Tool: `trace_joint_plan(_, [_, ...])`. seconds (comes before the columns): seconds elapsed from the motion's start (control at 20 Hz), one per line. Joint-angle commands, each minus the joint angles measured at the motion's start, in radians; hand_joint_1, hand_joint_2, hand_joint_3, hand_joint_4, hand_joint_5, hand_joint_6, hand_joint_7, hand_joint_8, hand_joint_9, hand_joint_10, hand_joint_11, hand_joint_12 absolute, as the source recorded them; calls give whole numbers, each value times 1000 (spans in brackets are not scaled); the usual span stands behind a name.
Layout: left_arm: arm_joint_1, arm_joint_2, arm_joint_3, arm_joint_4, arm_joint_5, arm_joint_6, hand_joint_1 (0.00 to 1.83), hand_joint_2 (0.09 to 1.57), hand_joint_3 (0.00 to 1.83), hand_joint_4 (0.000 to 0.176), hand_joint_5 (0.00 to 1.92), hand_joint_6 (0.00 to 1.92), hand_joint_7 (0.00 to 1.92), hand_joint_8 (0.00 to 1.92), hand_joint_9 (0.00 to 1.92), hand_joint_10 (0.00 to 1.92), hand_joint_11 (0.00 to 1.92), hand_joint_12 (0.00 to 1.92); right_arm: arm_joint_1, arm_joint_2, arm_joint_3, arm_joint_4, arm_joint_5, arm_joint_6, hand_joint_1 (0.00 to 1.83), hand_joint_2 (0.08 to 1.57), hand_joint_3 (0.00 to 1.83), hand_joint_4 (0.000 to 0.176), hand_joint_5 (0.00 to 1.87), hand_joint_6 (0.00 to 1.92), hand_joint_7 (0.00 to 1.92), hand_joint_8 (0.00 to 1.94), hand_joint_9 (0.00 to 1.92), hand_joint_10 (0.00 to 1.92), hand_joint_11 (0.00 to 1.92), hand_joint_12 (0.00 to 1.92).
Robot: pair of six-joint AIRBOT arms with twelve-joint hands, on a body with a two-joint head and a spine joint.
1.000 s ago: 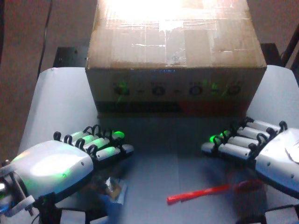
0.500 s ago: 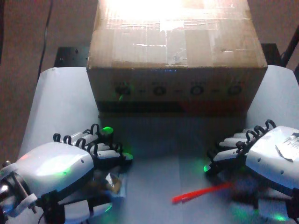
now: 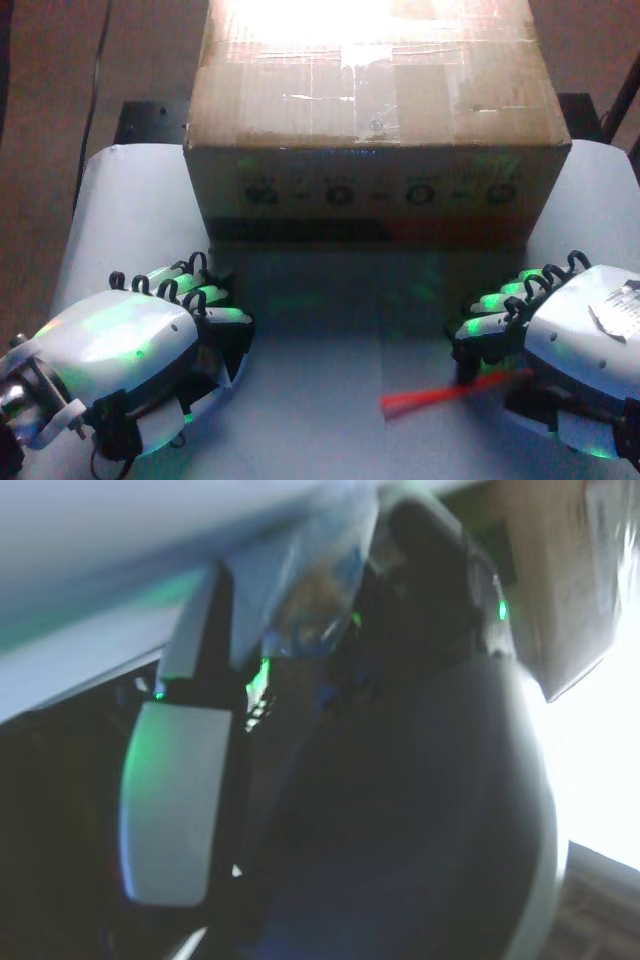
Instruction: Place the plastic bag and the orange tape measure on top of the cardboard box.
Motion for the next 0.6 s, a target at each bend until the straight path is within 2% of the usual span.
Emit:
trace_joint_plan(0.0, [15,-11,6,-18,-71,25,1259,1384,6,0,564,1662,473,1672,352,1911,121,1921,4,-2,3,-7,-21,-16,1332,1235,1,0,856,1373,682,1297,577,1470,504,1562])
trace_joint_plan(0.05, [15,-9,7,-21,-62,25,1269,1381,3,0,553,1654,496,1657,373,1919,143,1921,8,1,1,-7,-31,-16,1331,1237,0,0,853,1374,679,1296,570,1493,498,1579])
trace_joint_plan(0.1, [15,-8,9,-22,-55,25,1272,1385,2,0,489,1665,524,1710,403,1909,221,1921,11,4,0,-7,-37,-16,1461,1230,0,0,845,1370,675,1284,605,1415,491,1767])
trace_joint_plan(0.15, [15,-7,11,-22,-47,25,1270,1389,2,0,470,1667,522,1726,408,1916,214,1921,14,12,-4,-8,-47,-16,1466,1230,0,0,845,1365,674,1273,604,1429,496,1777])
trace_joint_plan(0.2, [14,-7,16,-21,-38,25,1282,1374,0,0,473,1637,553,1688,453,1878,255,1906,17,25,-11,-9,-61,-16,1335,1240,0,0,826,1423,690,1291,583,1481,473,1595])
trace_joint_plan(0.3, [1,-2,23,-19,-17,25,1287,1357,0,0,494,1655,583,1625,467,1821,245,1832,29,52,-27,-23,-92,-16,1329,1245,1,0,800,1451,682,1305,600,1528,486,1682])
trace_joint_plan(0.35, [-12,7,22,-13,2,25,1309,1311,0,0,573,1549,633,1531,562,1709,372,1726,37,68,-38,-35,-109,-16,1335,1232,0,0,839,1348,689,1247,636,1598,612,1811])
trace_joint_plan(0.4, [-27,21,15,-3,24,24,1320,1283,0,0,614,1510,674,1442,615,1632,425,1624,44,83,-50,-47,-128,-16,1341,1216,0,0,864,1304,723,1197,669,1567,652,1784])
trace_joint_plan(0.45, [-40,40,1,10,53,24,1336,1238,0,0,671,1454,760,1300,694,1501,521,1477,50,98,-64,-59,-151,-16,1344,1204,0,0,880,1288,757,1158,671,1536,646,1775])
trace_joint_plan(0.5, [-53,64,-15,31,83,16,1337,1234,0,0,677,1449,767,1302,694,1486,536,1471,55,114,-79,-69,-176,-16,1471,1185,0,0,893,1247,805,1084,704,1397,605,1745])
trace_joint_plan(0.55, [-60,88,-30,56,113,-1,1337,1237,0,0,661,1443,755,1323,711,1502,552,1534,59,128,-91,-80,-196,-16,1467,1236,0,0,752,1407,712,1207,645,1482,457,1798])
